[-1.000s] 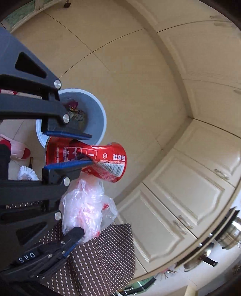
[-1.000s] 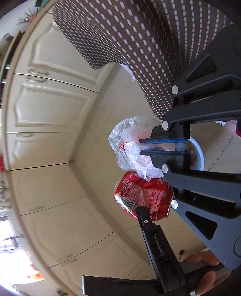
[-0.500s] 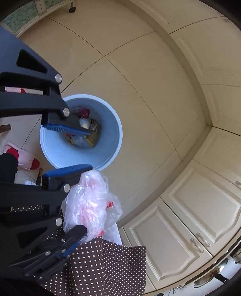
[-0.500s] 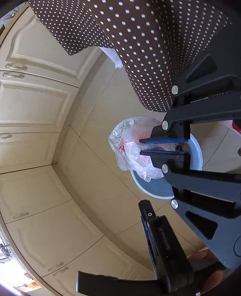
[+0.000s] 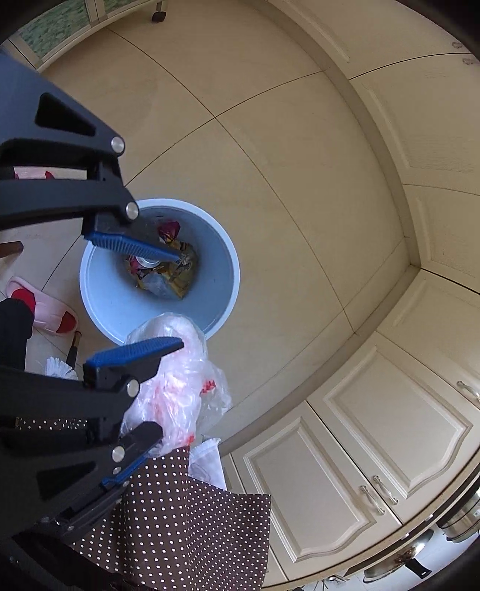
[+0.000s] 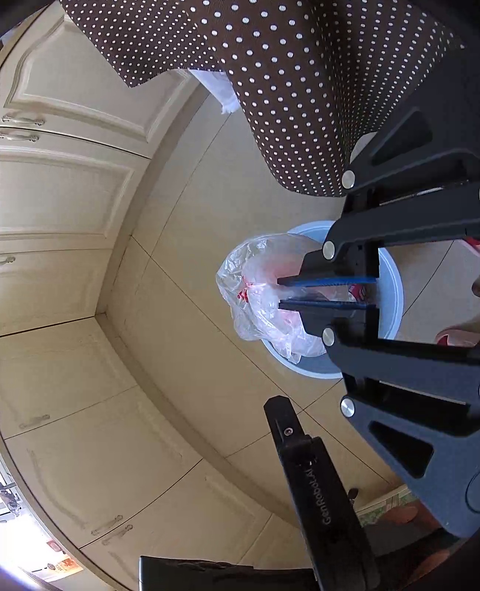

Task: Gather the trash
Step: 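Lower the plastic bag into the bucket and open the right tool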

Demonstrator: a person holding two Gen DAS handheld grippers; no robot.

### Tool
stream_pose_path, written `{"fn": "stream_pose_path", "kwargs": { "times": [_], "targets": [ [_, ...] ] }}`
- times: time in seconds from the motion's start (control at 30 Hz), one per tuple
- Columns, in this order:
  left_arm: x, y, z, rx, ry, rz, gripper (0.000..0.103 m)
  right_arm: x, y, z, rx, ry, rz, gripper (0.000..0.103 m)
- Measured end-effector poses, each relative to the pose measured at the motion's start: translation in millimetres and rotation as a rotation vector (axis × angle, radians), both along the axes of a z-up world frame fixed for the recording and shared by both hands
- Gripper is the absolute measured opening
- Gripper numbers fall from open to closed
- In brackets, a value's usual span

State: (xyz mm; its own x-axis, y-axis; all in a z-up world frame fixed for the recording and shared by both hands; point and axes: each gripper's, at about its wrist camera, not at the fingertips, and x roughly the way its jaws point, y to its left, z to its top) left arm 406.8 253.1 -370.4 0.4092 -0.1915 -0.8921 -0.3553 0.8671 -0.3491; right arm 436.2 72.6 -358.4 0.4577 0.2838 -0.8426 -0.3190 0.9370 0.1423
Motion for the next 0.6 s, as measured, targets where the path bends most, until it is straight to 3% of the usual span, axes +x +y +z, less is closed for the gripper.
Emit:
{"fn": "stream_pose_path", "kwargs": {
  "times": [0.5,0.6],
  "targets": [
    [-1.1,8.6,5.9,0.030,-0.011,0.032,0.051,3.0,11.3,-5.3,0.019,-0.007,-0.007,0.010],
    [-1.7,9.6,7.3,0.031,-0.014,0.036,0.052,2.1,10.7,-5.9,0.023,-0.008,-0.018,0.016]
  ]
}}
